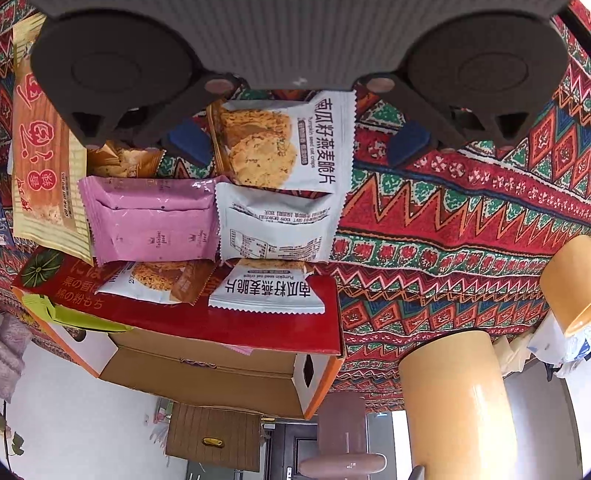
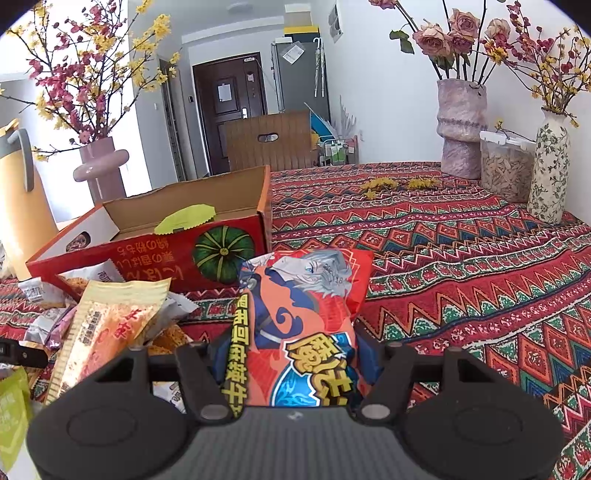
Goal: Organize snacks
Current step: 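Grasp the white pumpkin-seed cracker packet with the left gripper while the right holds the chip bag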
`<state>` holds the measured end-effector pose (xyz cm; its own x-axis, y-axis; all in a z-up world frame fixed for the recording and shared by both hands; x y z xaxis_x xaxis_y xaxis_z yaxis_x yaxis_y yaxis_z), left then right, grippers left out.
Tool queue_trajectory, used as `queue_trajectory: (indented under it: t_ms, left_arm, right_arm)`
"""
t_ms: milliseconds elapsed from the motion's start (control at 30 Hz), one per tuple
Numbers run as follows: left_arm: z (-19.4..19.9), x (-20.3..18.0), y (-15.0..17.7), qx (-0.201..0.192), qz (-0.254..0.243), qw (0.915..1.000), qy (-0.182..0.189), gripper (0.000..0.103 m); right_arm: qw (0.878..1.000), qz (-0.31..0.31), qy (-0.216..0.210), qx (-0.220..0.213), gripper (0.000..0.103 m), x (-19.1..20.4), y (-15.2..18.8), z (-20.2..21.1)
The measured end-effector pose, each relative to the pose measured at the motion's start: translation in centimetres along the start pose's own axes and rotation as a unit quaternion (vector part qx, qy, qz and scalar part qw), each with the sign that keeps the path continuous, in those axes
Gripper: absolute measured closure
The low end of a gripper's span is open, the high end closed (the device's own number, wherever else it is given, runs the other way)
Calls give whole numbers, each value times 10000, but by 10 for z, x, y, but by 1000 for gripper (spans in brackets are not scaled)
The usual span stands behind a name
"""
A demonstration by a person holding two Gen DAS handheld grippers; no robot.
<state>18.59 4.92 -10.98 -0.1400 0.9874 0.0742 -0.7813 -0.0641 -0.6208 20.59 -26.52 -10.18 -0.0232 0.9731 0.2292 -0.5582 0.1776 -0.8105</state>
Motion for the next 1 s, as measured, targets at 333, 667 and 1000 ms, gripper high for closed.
queue_trajectory:
  t_ms: [333, 667, 1000]
  left_arm:
    - [9, -12, -1, -211, -227, 9995, 84, 28]
    - [17, 2, -7, -432, -19, 9988, 223, 54]
    - [38, 14, -15, -840, 90, 9961, 244, 76]
  right_arm:
    - [10000, -66, -67, -1, 39, -2, 1, 1]
    - [10000, -62, -29, -21, 39, 0, 2, 2]
    - [10000, -72, -26, -44, 39, 0, 0, 5]
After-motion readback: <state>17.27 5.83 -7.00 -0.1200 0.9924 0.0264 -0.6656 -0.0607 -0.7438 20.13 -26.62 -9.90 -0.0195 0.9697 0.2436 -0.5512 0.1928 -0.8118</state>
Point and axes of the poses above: each gripper's, at about its wrist camera, not at the fingertips, and z roughly against the way its jaws point, x to its left, y to its underside, the point moved 9 cm from there along -z, roughly the way its jaws point, and after that the axes turned 7 degrees about -z, right-handed, at the moved point
